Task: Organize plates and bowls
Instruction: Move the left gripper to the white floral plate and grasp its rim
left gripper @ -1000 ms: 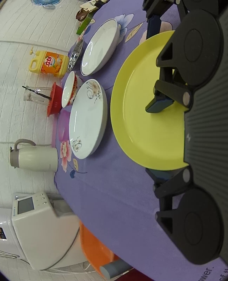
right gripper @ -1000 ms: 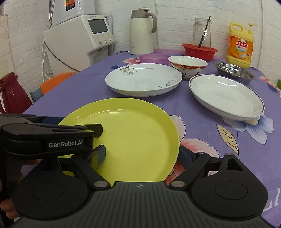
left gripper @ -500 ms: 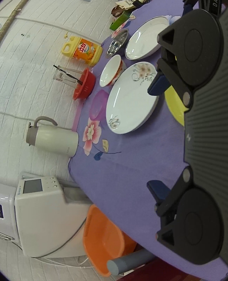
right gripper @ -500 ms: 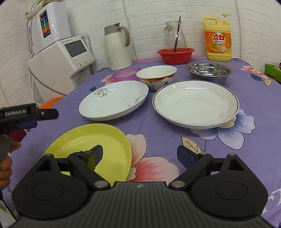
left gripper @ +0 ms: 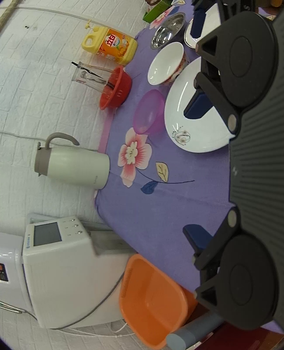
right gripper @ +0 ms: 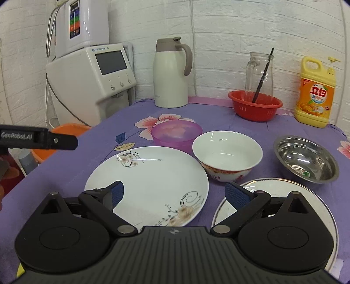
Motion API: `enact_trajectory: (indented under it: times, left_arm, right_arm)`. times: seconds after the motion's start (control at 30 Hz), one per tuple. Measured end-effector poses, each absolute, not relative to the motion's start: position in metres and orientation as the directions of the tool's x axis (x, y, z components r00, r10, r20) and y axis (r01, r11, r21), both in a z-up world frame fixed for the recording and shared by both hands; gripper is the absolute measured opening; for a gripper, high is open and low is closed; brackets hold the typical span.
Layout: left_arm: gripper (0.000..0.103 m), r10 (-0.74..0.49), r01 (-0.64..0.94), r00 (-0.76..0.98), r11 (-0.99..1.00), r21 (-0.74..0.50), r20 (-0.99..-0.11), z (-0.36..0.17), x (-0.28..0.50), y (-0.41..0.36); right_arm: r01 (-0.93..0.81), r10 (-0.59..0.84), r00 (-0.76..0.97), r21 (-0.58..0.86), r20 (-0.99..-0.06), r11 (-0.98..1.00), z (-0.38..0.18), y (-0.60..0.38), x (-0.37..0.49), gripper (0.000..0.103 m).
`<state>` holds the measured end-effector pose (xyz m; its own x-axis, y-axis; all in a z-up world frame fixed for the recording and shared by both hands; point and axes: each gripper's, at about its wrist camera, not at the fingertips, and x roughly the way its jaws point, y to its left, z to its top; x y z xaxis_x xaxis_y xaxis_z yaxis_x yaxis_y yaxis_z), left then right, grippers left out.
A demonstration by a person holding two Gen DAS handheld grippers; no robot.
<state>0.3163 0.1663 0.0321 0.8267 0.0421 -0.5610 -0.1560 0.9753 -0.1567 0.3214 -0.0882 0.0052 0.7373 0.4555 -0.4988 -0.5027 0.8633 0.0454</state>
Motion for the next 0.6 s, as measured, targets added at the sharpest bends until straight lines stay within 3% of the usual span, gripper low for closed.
enact_trajectory:
  times: [0.33,0.6]
  left_arm:
    - [0.102,0.032,-0.181,0.799,0.965,-0.190,-0.600,0.013,0.333,0.188]
    - [0.102,0.008,-0.153,0.791,0.971,-0.184,-0.612,0.010,0.337,0.182]
  right_arm:
    - [-0.530,0.458,0.626,0.087,-0.631,0.844,-0.023,-0.058,0.367,0.103]
    - [-0.558,0.494,0.592,0.119,-0.637,0.822,-0.022,-0.052,0.357,0.103]
